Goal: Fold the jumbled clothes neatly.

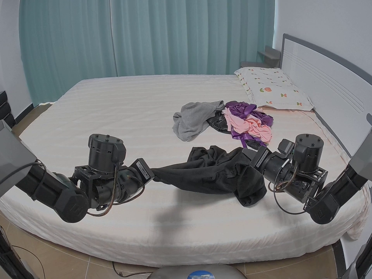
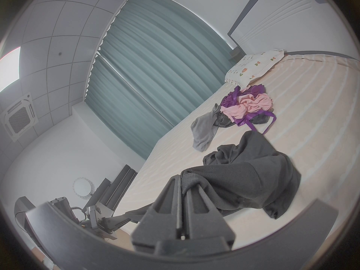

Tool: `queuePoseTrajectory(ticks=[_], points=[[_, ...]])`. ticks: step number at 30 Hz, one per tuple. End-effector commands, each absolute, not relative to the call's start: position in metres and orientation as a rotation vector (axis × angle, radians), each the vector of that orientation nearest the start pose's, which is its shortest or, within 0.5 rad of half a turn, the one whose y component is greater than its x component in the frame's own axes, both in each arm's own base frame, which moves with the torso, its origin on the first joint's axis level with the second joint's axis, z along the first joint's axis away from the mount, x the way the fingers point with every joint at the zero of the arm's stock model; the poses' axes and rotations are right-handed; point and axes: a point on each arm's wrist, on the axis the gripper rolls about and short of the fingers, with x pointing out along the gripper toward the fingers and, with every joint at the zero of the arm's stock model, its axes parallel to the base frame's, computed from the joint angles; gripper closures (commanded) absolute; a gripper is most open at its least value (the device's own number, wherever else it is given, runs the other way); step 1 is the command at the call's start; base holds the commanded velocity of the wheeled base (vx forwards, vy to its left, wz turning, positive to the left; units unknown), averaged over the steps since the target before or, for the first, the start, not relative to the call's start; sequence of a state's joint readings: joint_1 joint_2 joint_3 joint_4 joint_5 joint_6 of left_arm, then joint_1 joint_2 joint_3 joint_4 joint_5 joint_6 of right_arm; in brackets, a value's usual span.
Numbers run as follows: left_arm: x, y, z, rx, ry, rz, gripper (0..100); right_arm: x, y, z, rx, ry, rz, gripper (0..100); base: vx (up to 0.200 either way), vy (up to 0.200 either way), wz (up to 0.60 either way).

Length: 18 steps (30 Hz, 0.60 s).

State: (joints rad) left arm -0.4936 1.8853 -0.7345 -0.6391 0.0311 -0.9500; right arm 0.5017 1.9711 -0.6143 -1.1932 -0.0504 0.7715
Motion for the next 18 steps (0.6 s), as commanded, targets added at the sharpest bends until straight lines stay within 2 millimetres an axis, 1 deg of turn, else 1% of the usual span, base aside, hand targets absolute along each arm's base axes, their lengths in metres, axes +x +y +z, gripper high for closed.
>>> queuePoseTrajectory(ticks=[1,13,18], points=[[0.2834,-0.1507,0.1096,-0.783,0.658,-0.182,100,0.2876,0.157,0.1091,0.715,0.312,0.372,100,0.0,0.2,0.0],[0.2823,-0.1501,0.1087,-0.78,0.662,-0.181,100,0.2889,0.1571,0.1151,0.729,0.276,0.387,100,0.0,0.2,0.0],[0.2835,-0.1508,0.1056,-0.776,0.67,-0.177,100,0.2897,0.157,0.1146,0.733,0.261,0.391,100,0.0,0.2,0.0]])
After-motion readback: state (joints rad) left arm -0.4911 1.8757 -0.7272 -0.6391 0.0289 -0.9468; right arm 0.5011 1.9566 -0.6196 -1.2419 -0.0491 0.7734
